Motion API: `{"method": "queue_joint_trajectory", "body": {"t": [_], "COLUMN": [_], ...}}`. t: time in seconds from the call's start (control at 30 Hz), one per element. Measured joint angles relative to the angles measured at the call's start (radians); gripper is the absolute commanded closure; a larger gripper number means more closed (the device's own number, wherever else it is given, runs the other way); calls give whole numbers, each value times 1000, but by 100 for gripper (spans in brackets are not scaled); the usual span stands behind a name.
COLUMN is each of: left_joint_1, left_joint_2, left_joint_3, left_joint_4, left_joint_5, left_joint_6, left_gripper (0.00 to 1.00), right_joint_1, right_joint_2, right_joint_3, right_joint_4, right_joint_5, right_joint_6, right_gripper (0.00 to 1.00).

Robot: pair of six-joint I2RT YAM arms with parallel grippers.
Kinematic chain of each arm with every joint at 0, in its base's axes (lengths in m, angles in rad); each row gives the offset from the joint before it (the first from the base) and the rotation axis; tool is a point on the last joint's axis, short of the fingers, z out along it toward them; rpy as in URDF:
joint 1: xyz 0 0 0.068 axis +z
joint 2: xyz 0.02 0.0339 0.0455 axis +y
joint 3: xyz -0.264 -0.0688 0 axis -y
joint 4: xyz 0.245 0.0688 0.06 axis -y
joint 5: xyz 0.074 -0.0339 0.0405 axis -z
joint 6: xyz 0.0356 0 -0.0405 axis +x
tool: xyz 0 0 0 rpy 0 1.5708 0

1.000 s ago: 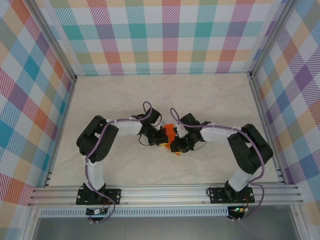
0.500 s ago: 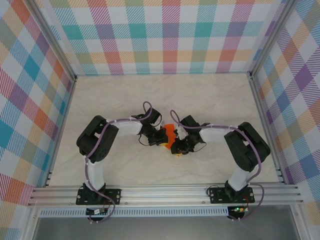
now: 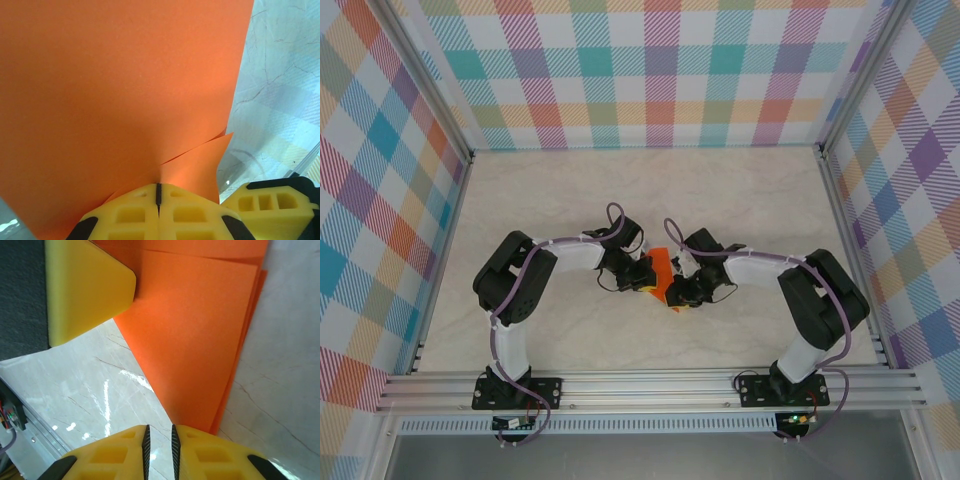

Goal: Fold a paper plane with a square sheet of paper (fold left side to right side)
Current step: Third fold the triangle at the center of the table.

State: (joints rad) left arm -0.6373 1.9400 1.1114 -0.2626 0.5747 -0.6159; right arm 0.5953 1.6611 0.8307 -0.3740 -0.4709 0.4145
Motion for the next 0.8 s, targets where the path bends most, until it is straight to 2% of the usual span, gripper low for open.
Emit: {"method": "queue_joint_trajectory", "body": {"t": [0.2, 0.8], "left_joint_1": [0, 0], "left_joint_2": [0, 0], "left_joint_3": [0, 2], "left_joint_4": [0, -5], "left_joint_5": [0, -2], "left_joint_6": [3, 4], "left_gripper": [100, 100], "right_joint_1": [6, 13], "right_joint_2": [-1, 61], "right_joint_3": [15, 45], "right_joint_4": [-21, -56], "right_joint_5": [2, 44], "right_joint_6": [-11, 46], "right_gripper": [89, 91]}}
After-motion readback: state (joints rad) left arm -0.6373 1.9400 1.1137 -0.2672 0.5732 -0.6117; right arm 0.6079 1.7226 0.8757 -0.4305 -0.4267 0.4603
